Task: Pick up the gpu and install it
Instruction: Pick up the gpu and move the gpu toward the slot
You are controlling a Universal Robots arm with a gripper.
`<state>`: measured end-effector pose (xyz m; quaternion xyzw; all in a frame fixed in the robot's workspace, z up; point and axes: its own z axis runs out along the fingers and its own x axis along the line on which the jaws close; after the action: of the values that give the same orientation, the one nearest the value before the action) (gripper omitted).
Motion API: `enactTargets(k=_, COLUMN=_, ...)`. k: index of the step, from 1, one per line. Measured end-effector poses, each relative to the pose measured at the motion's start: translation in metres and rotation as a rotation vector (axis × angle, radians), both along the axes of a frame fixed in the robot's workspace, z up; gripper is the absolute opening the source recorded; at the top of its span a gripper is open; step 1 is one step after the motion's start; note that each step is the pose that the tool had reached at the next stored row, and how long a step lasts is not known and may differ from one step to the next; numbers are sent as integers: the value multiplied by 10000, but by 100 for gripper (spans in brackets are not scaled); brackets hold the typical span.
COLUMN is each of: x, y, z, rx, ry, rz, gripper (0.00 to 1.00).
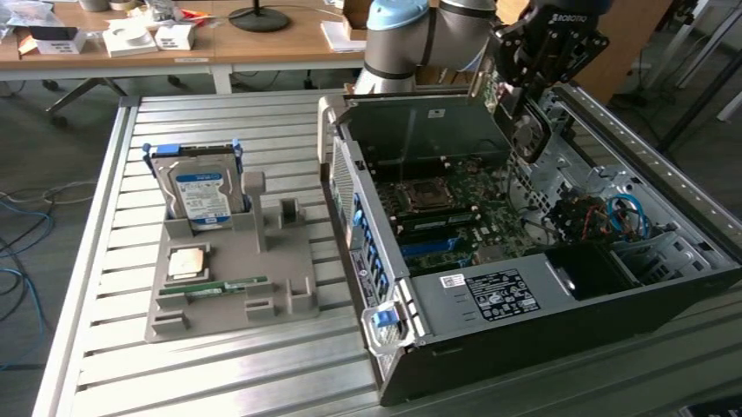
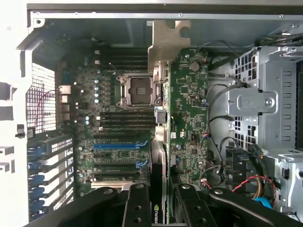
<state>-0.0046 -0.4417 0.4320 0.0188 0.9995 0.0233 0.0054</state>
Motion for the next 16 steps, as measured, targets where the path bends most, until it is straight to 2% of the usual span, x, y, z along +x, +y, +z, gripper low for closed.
enactTargets(k=5, x=5, y=0, z=0, rx=0, ry=1, rz=2, gripper=26)
enactTargets(k=11, x=113, y=0, z=-2, rx=1, ry=2, rz=0, gripper=26)
enactTargets(k=16, x=115, y=0, z=-24, rx=3, ry=2, rz=0, gripper=26)
